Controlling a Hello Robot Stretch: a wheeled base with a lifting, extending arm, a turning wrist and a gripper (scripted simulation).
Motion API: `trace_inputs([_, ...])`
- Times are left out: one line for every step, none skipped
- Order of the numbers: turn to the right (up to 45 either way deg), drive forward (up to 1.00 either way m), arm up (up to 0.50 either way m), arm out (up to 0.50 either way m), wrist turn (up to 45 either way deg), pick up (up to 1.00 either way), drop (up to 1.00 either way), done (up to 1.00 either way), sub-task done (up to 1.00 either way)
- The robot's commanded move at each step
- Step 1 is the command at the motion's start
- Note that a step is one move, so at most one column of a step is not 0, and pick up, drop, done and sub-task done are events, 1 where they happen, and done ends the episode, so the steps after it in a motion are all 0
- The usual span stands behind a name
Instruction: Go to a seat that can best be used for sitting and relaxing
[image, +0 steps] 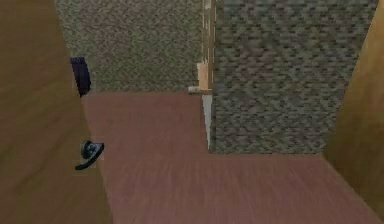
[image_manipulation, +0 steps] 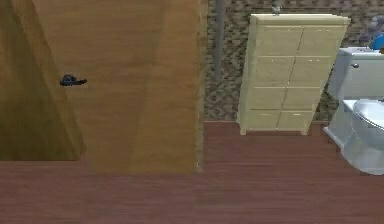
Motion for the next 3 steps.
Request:
trace_inputs([0.0, 1.0, 0.0, 0.0, 0.0, 0.0, 0.0, 0.0, 0.0])
trace_inputs([-45.0, 0.0, 0.0, 0.0, 0.0, 0.0, 0.0, 0.0, 0.0])
trace_inputs([-21.0, 0.0, 0.0, 0.0, 0.0, 0.0, 0.0, 0.0, 0.0])
